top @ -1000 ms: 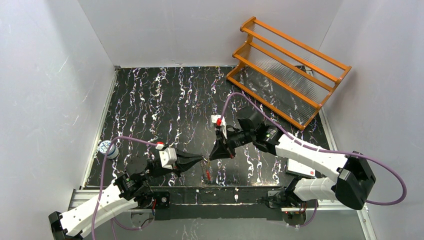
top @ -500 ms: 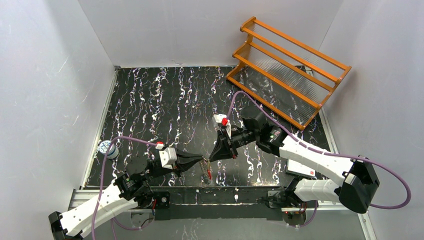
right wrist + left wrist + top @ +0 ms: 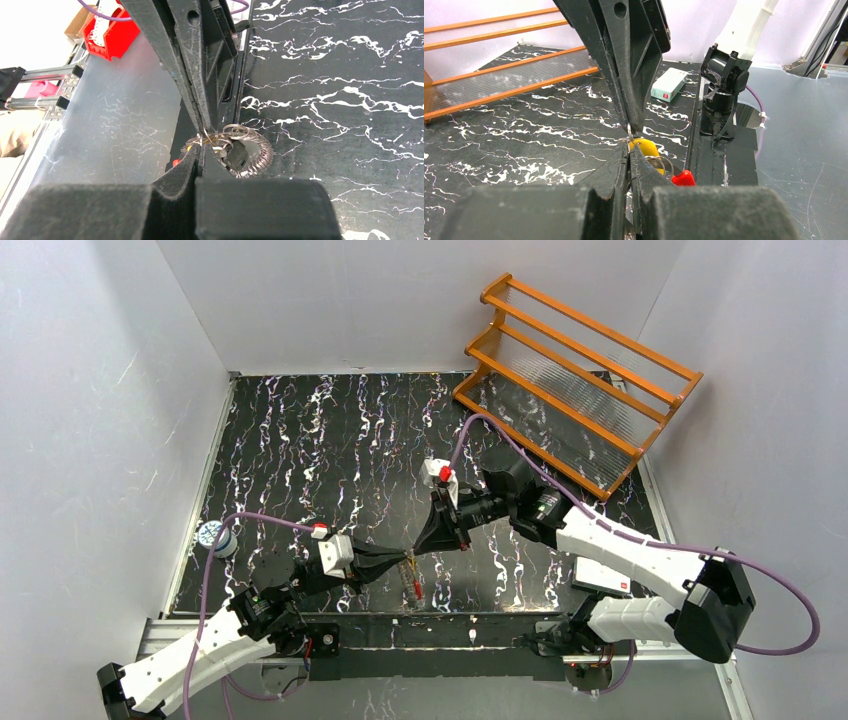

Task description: Put the keys on the keyring

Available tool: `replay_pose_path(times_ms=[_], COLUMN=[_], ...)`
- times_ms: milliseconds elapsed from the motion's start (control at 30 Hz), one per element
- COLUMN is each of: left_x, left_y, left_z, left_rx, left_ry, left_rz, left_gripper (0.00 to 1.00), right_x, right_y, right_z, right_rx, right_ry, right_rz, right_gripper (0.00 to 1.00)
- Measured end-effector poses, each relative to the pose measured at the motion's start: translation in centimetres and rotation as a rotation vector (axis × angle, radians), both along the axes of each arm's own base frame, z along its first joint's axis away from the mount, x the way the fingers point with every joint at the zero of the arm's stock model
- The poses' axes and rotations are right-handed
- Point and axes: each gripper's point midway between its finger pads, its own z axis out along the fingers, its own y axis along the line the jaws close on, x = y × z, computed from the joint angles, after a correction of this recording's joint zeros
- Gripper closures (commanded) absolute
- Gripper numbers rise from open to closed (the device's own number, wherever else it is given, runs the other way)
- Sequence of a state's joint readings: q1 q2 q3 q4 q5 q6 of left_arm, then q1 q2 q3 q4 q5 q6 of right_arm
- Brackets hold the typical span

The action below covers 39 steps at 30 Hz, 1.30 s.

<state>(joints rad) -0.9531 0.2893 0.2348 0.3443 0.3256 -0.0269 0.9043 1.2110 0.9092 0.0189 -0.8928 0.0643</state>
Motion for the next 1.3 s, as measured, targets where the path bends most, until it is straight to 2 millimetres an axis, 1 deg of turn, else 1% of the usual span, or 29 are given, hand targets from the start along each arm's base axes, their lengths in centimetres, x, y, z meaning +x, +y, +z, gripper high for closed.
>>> replay_pose_path(times_ms=[333,800,1000,1300], left_x=[0.1,0.2,0.1,0.1], left_y=[0.0,0.0,0.0,0.0], left_z=[0.0,-0.3,-0.1,0.2], left_rx=[0.000,0.010,0.002,-0.008], left_ry=[0.000,0.008,0.002,-0.005], left_rz=[0.005,0.011,0.002,0.001], left_gripper=[1.00,1.00,1.00,1.00], right_x=[0.8,1.6,2.1,1.8], right_y=[0.3,-0.1,0.0,-0.2], right_z=[-1.1,-1.1,-2.0,-2.3], right_rx=[-0.047,-0.055,-0.078,-0.086], right_ry=[0.020,0.053,0.075,0.074], right_rz=[-0.048,-0.072,-0.078,-0.061], right_gripper=[0.99,0.99,0.99,0.99])
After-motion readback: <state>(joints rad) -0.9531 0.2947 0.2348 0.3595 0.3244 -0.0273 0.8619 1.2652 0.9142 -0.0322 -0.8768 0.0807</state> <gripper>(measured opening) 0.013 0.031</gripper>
